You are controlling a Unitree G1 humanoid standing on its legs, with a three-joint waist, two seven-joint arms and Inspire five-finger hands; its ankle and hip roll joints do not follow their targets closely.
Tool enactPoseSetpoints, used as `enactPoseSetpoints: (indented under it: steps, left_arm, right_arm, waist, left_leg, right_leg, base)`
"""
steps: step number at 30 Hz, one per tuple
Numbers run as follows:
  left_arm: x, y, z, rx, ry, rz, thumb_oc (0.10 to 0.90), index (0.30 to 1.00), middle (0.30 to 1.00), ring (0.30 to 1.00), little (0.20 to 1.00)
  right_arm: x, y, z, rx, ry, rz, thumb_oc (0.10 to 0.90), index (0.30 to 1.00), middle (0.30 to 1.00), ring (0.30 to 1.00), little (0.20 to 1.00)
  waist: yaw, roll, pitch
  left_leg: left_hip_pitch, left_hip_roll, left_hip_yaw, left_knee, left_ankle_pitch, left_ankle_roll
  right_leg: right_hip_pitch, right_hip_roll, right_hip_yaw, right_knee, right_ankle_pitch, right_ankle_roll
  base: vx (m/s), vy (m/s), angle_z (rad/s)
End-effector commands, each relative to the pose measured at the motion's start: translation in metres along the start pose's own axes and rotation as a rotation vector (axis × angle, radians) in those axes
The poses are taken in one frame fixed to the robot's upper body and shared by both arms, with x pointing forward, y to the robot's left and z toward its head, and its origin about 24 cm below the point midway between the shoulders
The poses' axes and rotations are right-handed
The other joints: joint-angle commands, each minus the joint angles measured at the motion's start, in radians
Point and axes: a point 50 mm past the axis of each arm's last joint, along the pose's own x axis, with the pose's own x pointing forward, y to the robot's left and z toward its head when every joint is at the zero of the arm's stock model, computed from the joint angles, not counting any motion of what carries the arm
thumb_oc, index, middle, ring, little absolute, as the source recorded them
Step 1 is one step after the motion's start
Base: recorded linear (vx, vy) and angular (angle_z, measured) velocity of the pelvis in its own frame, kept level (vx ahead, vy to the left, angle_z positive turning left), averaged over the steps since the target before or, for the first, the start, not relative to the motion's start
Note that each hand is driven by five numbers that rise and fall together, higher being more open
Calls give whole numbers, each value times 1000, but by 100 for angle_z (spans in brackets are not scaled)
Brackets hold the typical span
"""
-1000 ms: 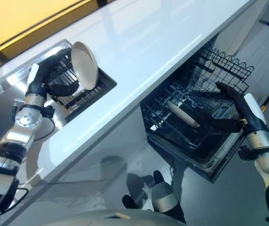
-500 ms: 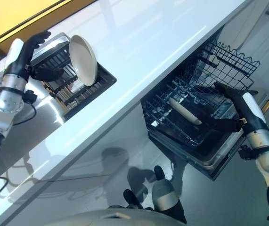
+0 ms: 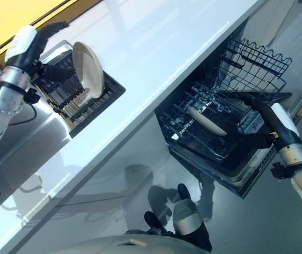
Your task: Pick up plates and place into dishwasher.
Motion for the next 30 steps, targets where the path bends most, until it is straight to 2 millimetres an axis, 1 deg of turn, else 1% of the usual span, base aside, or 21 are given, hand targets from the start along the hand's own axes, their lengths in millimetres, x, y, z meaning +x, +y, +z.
enactPoseSetpoints:
  steps: [1, 3, 8, 9, 15, 18, 23, 25, 26, 30]
  left_arm:
    - [17, 59, 15, 58, -72, 193, 800, 900, 900, 900, 900]
    - [21, 62, 19, 71, -83, 195, 800, 900, 900, 900, 900]
    - [26, 61, 22, 110, -91, 172, 800, 900, 900, 900, 900]
    - [27, 59, 20, 148, -83, 140, 800, 900, 900, 900, 900]
    - [25, 59, 13, 206, -57, 96, 800, 900, 900, 900, 900]
    - [25, 58, 12, 247, -52, 55, 800, 900, 900, 900, 900]
    - [25, 54, 9, 341, -55, -52, 800, 900, 900, 900, 900]
    - [26, 54, 9, 355, -57, -64, 800, 900, 900, 900, 900]
    - [25, 54, 8, 372, -45, -86, 800, 900, 900, 900, 900]
    - [23, 59, 3, 401, -18, -120, 800, 900, 900, 900, 900]
  right_arm:
    - [16, -40, 42, -53, -231, -81, 800, 900, 900, 900, 900]
    - [17, -39, 43, -65, -230, -64, 800, 900, 900, 900, 900]
    - [18, -40, 44, -79, -227, -54, 800, 900, 900, 900, 900]
    - [17, -42, 44, -88, -226, -51, 800, 900, 900, 900, 900]
    - [16, -47, 42, -120, -214, -43, 800, 900, 900, 900, 900]
    - [16, -49, 42, -128, -217, -35, 800, 900, 900, 900, 900]
    - [21, -55, 48, -155, -231, -39, 800, 900, 900, 900, 900]
    - [22, -56, 48, -161, -231, -42, 800, 900, 900, 900, 900]
    - [22, -58, 49, -176, -232, -43, 800, 900, 900, 900, 900]
    - [20, -60, 49, -192, -226, -46, 800, 900, 900, 900, 900]
  waist:
    - [-3, 27, -117]
    - [-12, 35, -113]
    - [-25, 42, -106]
    - [-33, 48, -101]
    - [-50, 60, -74]
    - [-53, 64, -66]
    - [-57, 72, -50]
    - [-57, 74, -48]
    - [-58, 79, -42]
    - [-58, 81, -35]
  left_leg:
    - [-26, -44, 23, 72, -69, 7]
    - [-26, -47, 29, 73, -69, 8]
    - [-29, -48, 39, 76, -71, 8]
    - [-31, -48, 45, 78, -72, 7]
    - [-39, -48, 57, 93, -75, 6]
    - [-44, -48, 58, 97, -75, 5]
    - [-54, -50, 56, 99, -72, 5]
    - [-57, -50, 53, 100, -72, 5]
    - [-59, -52, 51, 100, -72, 5]
    - [-60, -53, 48, 104, -74, 6]
  right_leg:
    - [-37, -6, -47, 94, -99, 103]
    - [-41, -8, -42, 97, -100, 104]
    - [-51, -11, -37, 102, -100, 105]
    - [-56, -12, -33, 104, -100, 105]
    - [-70, -19, -28, 114, -101, 103]
    - [-75, -20, -26, 117, -102, 103]
    - [-86, -21, -24, 121, -101, 103]
    - [-88, -21, -23, 122, -101, 103]
    - [-90, -22, -21, 121, -101, 103]
    - [-89, -22, -22, 121, -101, 103]
  base:
    - [0, 0, 0]
    - [0, 0, 0]
    - [8, -5, -3]
    - [0, 0, 0]
    - [12, 3, -12]
    - [0, 3, -3]
    - [-6, 1, -5]
    - [-6, 3, -2]
    - [0, 0, 0]
    - [0, 0, 0]
